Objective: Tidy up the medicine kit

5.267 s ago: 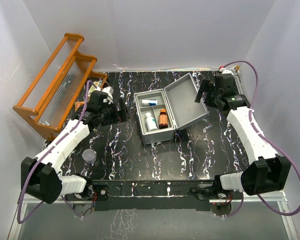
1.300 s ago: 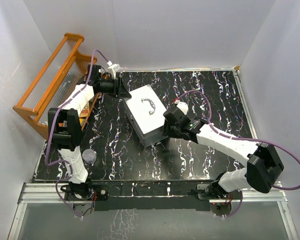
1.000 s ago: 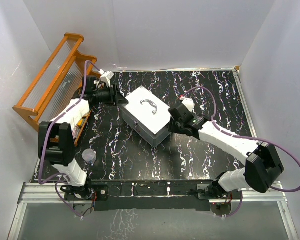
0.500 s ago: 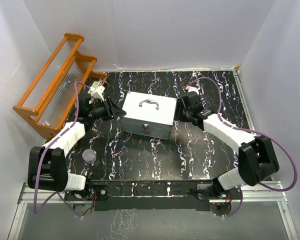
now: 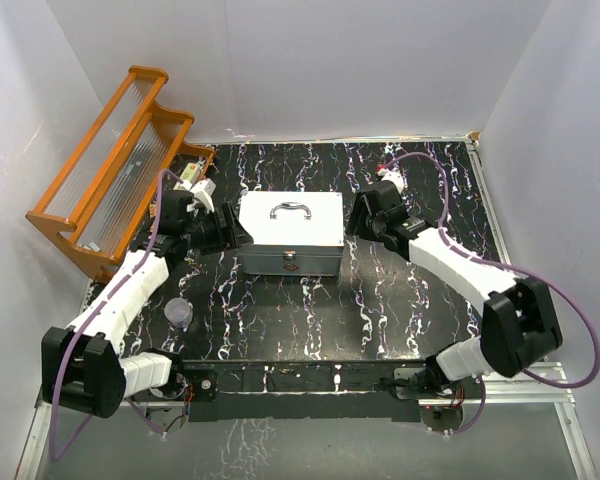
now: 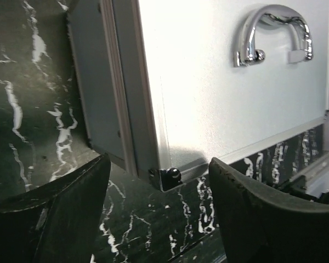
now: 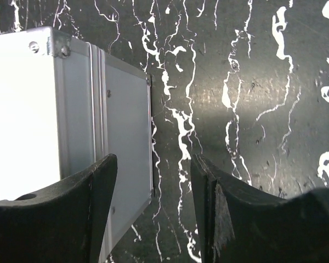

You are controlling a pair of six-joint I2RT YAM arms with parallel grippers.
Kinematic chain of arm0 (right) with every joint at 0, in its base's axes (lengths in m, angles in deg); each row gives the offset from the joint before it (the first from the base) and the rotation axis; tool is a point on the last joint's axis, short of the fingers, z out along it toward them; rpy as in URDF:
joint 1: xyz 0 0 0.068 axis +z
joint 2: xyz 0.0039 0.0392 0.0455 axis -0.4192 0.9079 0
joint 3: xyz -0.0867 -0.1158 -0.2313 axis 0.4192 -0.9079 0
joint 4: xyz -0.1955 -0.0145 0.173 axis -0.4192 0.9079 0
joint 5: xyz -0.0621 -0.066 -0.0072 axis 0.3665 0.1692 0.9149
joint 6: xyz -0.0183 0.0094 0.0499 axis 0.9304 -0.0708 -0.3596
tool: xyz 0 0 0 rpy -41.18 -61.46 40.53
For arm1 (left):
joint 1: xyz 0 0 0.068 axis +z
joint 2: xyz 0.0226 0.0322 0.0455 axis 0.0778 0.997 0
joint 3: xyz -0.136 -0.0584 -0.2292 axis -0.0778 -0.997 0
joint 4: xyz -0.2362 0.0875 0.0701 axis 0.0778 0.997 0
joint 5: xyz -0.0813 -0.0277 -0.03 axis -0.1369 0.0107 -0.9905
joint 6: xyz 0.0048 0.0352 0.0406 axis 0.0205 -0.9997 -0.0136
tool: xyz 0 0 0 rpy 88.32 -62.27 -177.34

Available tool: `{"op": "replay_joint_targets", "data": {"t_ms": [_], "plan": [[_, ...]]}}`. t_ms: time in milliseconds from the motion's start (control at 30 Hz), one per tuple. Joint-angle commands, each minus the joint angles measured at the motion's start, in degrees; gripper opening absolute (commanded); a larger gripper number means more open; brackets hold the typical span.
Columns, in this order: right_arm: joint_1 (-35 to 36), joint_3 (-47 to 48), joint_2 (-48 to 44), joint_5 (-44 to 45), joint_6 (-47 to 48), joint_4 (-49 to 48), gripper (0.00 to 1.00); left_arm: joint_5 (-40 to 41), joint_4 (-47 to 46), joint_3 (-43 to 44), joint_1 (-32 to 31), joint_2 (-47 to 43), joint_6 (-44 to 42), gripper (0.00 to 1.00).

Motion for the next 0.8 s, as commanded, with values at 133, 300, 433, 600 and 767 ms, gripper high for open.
{"op": "replay_joint_targets", "data": {"t_ms": [133,300,433,600,767], "plan": [[0.6,-0.3,-13.4,-3.1,-2.8,5.5,0.55,6.3,10.1,17.2,-0.3,8.6,-9.9,0.77],[0.6,-6.3,-21.0,-14.8,-1.0,5.8,0.55,5.6,7.5,26.0,-0.3,16.2,-14.6,0.82],[0.7,-13.4,-26.3,-26.2,0.4,0.5,0.53,0.4,7.1,31.5,-0.2,22.6,-18.8,0.84],[2.7,-17.7,-25.9,-29.1,-2.1,-6.2,0.51,-11.2,10.7,38.1,-0.2,31.4,-26.4,0.85],[6.9,-15.5,-19.2,-23.2,-2.9,-10.4,0.49,-13.3,14.7,43.6,-0.2,38.1,-30.9,0.85]]}}
